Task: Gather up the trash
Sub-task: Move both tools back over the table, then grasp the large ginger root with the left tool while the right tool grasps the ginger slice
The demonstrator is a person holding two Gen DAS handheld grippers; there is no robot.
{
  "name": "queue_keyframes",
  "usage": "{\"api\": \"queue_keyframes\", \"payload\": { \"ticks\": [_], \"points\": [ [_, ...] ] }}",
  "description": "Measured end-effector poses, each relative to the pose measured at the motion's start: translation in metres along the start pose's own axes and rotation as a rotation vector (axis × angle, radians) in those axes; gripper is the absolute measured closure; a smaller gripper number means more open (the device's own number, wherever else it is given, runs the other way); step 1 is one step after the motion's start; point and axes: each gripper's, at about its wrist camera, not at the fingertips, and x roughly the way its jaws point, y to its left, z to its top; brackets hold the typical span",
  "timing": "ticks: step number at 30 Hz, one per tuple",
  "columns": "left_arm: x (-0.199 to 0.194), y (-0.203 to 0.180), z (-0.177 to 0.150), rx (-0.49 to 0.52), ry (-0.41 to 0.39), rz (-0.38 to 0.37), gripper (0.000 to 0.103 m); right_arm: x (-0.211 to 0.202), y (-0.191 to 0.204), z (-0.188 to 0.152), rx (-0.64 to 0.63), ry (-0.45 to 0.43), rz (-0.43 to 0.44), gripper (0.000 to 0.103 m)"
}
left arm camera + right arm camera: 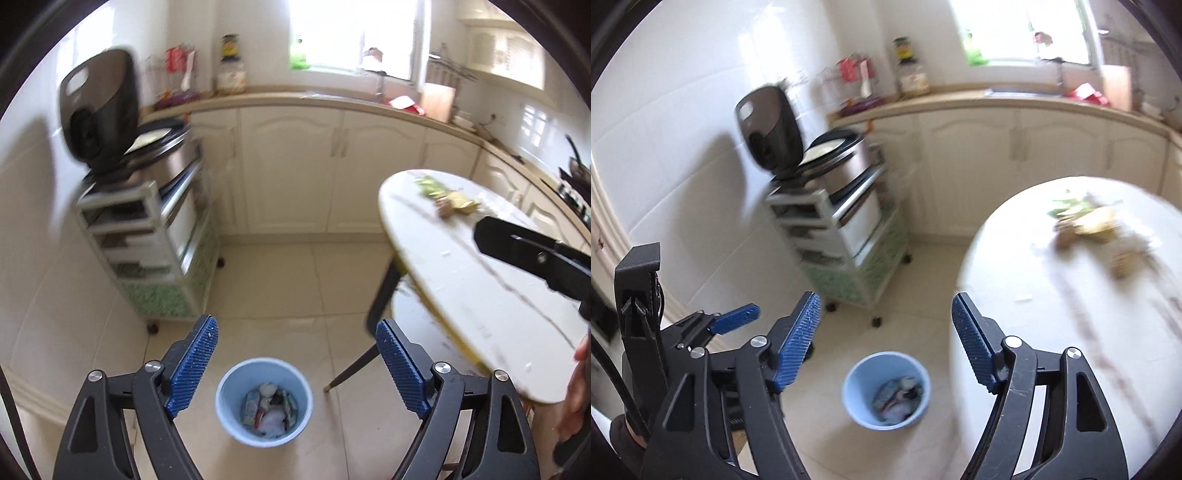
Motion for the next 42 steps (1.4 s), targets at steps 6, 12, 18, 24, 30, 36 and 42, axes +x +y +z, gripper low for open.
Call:
{"api": "queue_keyframes", "payload": {
  "ticks": [6,12,18,24,30,36,42],
  "points": [
    [0.018,-0.066,0.034,0.079,-0.002,-0.082,0.012,-0.043,-0.091,0.010,0.045,-0.014,-0.207,0.020],
    [0.070,-0.118,0.075,0.128,0.048,-0.118,0.012,-0.031,-0.166,0.016,0.096,0.084,-0.317,0.020],
    [0.130,-0.139,0.115,0.135,0.090,-0.125,0.012,0.014,-0.208,0.017,0.131,0.157,-0.324,0.021],
    [0.175,-0.144,0.125,0.146,0.107,-0.095,0.012,0.049,-0.223,0.016,0.144,0.190,-0.313,0.025],
    [0.209,-0.147,0.132,0.148,0.120,-0.077,0.012,0.069,-0.222,0.019,0.100,0.208,-0.317,0.043],
    [0.229,-0.156,0.138,0.159,0.116,-0.084,0.012,0.065,-0.223,0.016,0.063,0.211,-0.287,0.066],
    [0.256,-0.178,0.149,0.192,0.112,-0.066,0.013,0.044,-0.238,0.011,0.084,0.197,-0.264,0.066]
  ]
}}
